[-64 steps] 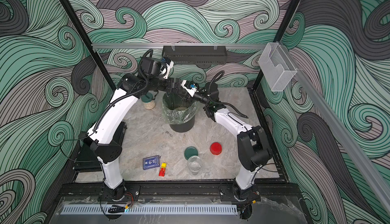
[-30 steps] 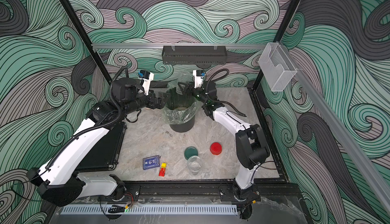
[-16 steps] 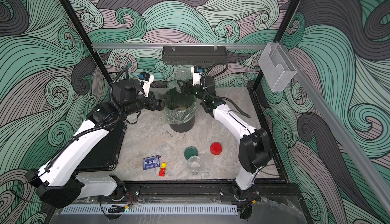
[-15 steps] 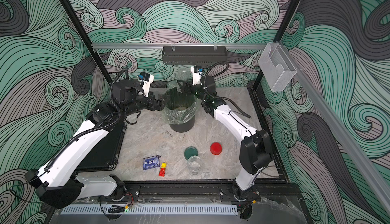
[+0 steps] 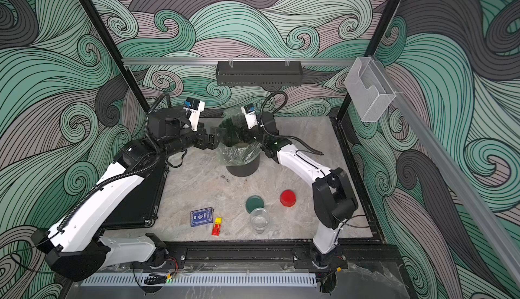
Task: Empty expired oatmeal from jars
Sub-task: Pour the expired oatmeal into the trash bin.
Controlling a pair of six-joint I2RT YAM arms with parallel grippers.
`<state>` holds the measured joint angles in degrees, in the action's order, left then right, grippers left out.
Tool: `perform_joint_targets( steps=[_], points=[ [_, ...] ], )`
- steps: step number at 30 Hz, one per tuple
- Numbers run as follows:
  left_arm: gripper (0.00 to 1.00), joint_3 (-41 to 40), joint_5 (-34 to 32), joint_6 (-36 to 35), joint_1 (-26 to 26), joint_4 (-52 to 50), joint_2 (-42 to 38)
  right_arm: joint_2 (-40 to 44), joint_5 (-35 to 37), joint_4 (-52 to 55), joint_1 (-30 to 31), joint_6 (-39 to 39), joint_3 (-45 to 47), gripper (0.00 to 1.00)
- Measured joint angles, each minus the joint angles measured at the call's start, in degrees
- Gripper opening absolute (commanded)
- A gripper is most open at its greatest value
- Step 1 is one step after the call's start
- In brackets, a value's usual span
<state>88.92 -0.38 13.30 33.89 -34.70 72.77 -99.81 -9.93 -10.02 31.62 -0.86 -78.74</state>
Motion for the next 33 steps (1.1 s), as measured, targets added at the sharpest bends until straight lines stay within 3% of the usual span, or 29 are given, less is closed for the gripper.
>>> perform_joint_targets(
  steps=[11,20,33],
  points=[
    [0.99,-2.51,0.33,-0.02,0.00,1.03,-1.29,7.15,1.79,-1.03,2.71,2.80,-2.01,0.12],
    [0.99,-2.93,0.46,-0.04,0.00,2.82,0.24,2.71,2.05,-1.81,3.43,3.50,0.24,0.13],
    [0.99,-2.93,-2.47,-2.29,0.00,3.04,1.16,4.15,1.40,-3.39,3.41,6.45,0.72,0.15]
  ],
)
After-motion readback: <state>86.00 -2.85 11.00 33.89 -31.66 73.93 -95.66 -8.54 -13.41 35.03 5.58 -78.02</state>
